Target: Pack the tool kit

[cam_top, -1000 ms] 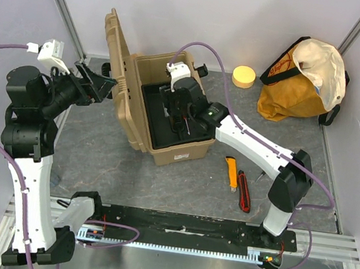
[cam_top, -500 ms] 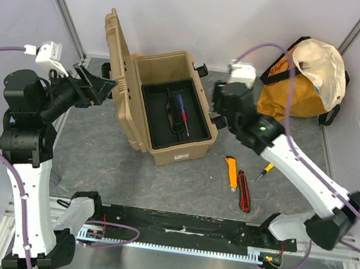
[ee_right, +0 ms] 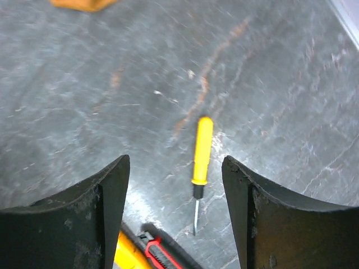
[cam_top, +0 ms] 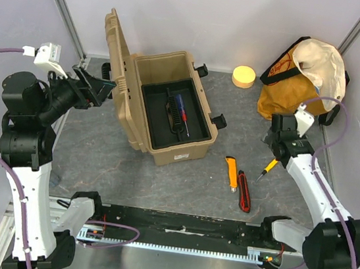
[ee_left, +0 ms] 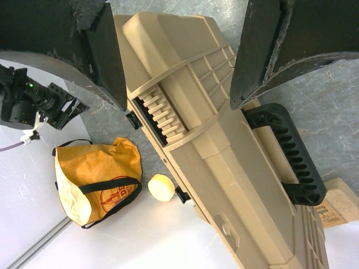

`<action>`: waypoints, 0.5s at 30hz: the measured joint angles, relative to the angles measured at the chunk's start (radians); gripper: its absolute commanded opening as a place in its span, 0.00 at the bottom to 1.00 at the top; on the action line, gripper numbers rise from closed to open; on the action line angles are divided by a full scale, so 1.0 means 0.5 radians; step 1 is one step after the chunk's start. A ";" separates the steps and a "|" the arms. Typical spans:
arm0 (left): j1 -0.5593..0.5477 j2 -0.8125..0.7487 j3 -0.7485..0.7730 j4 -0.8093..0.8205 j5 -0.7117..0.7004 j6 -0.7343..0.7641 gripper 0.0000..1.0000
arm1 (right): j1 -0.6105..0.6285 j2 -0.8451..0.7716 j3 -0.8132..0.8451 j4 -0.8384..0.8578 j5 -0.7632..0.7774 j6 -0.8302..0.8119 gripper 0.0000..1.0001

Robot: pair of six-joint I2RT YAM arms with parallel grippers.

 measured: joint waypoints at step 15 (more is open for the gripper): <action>0.000 0.000 0.000 0.000 -0.001 0.000 0.80 | -0.500 0.232 -0.625 0.282 -0.491 0.310 0.65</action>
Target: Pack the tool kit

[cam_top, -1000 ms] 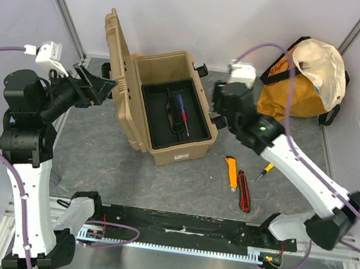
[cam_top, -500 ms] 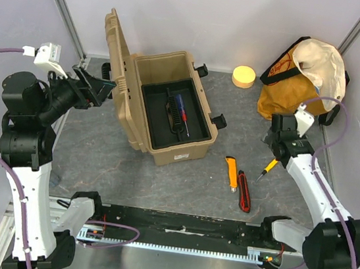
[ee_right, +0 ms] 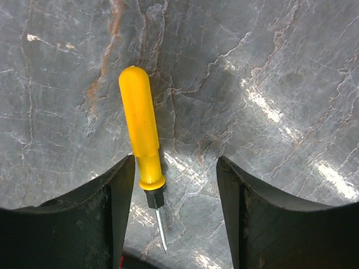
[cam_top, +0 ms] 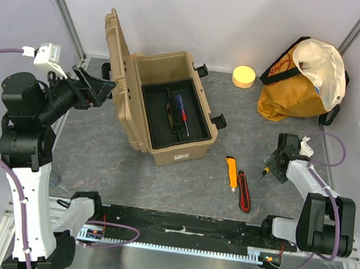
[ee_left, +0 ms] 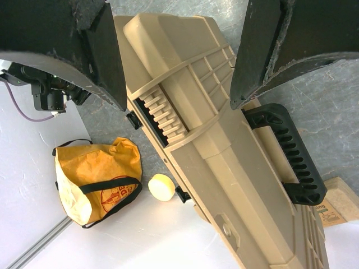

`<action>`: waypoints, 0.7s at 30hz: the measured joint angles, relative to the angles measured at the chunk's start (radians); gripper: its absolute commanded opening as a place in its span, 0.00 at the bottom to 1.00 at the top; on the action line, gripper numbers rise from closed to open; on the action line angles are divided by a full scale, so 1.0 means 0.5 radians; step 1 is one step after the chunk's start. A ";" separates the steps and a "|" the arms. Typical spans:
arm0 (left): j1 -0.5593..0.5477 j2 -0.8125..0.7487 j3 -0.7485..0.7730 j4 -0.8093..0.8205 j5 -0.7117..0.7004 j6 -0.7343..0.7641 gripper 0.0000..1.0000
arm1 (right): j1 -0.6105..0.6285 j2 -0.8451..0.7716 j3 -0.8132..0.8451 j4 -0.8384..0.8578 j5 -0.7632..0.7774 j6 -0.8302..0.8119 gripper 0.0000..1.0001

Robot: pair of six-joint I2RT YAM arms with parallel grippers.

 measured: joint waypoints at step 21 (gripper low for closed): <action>0.000 -0.001 0.000 0.000 0.001 0.001 0.80 | -0.050 -0.050 -0.053 0.311 -0.272 -0.047 0.00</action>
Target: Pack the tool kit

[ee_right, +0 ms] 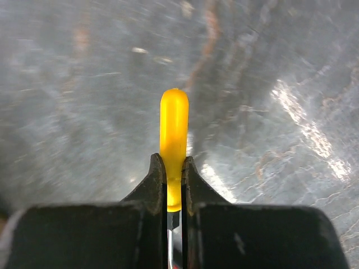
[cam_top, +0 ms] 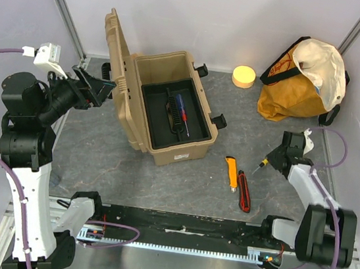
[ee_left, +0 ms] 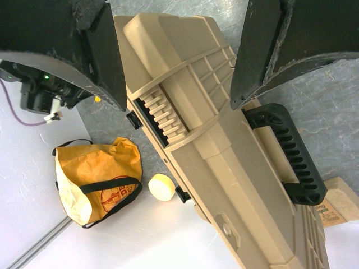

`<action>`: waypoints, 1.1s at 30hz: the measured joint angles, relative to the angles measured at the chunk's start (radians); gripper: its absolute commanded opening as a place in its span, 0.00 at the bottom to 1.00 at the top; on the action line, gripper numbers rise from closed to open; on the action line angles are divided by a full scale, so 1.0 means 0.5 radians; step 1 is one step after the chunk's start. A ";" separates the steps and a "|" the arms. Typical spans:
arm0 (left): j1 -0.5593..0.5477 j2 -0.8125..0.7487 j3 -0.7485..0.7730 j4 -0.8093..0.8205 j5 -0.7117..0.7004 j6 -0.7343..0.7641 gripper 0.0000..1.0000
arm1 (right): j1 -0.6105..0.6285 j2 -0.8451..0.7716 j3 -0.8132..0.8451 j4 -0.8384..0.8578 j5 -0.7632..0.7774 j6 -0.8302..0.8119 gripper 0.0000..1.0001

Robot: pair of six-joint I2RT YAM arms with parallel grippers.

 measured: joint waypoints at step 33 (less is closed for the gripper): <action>0.000 0.030 0.021 0.003 0.052 -0.002 0.80 | 1.627 0.902 1.917 0.187 0.287 -0.977 0.00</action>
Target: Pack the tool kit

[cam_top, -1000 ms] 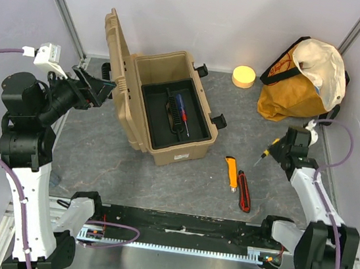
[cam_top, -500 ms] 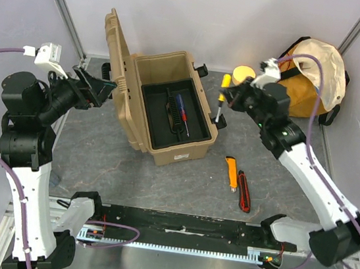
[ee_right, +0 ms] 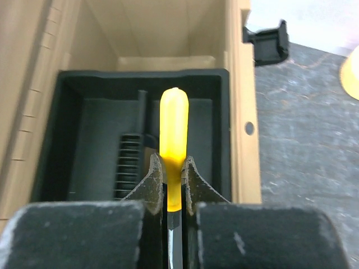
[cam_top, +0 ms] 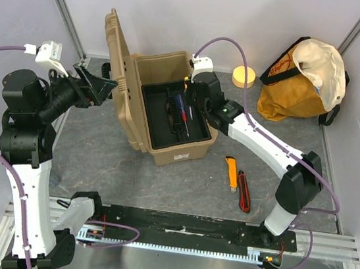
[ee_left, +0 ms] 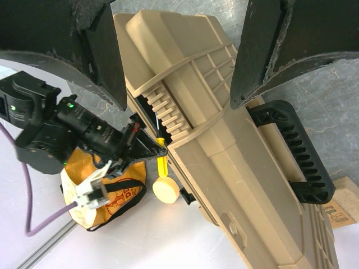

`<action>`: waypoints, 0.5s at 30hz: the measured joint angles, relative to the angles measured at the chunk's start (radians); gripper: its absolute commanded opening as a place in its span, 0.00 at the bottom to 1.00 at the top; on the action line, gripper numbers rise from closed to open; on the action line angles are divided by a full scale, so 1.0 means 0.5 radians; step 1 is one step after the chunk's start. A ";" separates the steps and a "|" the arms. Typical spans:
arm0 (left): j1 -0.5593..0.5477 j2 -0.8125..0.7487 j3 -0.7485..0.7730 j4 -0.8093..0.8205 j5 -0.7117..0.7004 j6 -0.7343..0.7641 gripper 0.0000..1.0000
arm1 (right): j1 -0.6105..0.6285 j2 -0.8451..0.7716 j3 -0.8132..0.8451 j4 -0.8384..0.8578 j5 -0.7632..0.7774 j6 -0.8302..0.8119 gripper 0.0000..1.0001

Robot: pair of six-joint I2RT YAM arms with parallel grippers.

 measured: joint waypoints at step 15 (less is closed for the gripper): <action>0.000 0.002 0.000 0.000 -0.001 0.000 0.80 | -0.016 0.167 0.002 -0.137 0.184 -0.191 0.10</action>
